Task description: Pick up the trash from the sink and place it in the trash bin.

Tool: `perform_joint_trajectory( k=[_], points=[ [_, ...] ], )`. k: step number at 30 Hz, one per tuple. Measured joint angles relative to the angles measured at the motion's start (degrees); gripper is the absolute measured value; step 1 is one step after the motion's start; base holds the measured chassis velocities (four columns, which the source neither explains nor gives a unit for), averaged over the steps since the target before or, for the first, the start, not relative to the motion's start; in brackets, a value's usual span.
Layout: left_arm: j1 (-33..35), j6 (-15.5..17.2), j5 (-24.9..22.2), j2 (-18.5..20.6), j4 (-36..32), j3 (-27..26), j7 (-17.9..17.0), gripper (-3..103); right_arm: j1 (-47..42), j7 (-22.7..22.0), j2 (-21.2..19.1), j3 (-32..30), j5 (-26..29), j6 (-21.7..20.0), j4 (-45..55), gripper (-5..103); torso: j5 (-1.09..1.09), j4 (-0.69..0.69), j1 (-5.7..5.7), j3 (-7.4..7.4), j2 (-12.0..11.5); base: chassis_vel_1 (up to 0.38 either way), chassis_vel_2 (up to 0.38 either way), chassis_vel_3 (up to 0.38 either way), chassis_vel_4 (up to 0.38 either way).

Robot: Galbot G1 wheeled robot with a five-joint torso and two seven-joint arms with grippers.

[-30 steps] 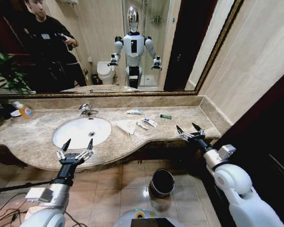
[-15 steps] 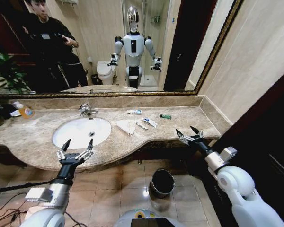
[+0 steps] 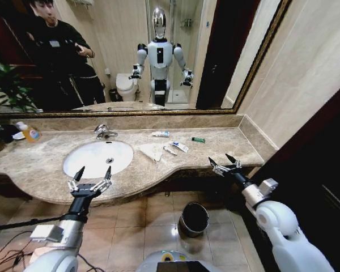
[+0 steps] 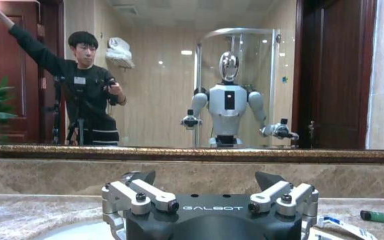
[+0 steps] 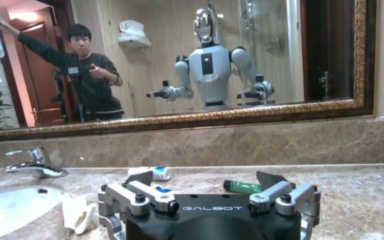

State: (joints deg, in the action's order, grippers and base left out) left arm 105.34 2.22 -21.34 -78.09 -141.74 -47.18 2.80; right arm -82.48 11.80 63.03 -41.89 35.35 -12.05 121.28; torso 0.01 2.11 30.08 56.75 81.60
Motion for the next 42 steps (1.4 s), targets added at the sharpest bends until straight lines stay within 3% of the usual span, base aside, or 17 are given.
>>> perform_joint_trajectory(
  k=[19, 32, 36, 42],
  points=[
    [0.0, 0.0, 0.0, 0.0, 0.0, 0.0, 0.0, 100, 6.93, 0.41, -0.67, 4.53, -2.87, -2.47, -4.58, 100, -0.01, -0.01, 0.0, 0.0, 0.0, 0.0, 0.0, 0.0, 0.0],
    [0.0, 0.0, 0.0, 0.0, 0.0, 0.01, 0.02, 100, 23.94, 0.03, -0.76, 19.32, -5.23, -7.61, -11.87, 100, -0.01, 0.0, 0.0, 0.0, 0.0, 0.0, 0.0, 0.0, 0.0],
    [0.0, 0.0, 0.0, 0.01, 0.0, 0.0, 0.0, 100, 32.59, -0.47, 0.34, 26.37, -5.22, -9.08, -18.81, 100, 0.01, 0.0, 0.0, 0.0, 0.0, 0.0, 0.0, 0.0, 0.0],
    [0.0, 0.0, 0.0, 0.0, 0.0, 0.0, 0.0, 100, 40.63, 0.7, 1.1, 31.1, -5.15, -10.0, -25.22, 100, -0.02, 0.01, 0.0, 0.01, 0.0, 0.0, 0.0, 0.0, 0.0]
  ],
)
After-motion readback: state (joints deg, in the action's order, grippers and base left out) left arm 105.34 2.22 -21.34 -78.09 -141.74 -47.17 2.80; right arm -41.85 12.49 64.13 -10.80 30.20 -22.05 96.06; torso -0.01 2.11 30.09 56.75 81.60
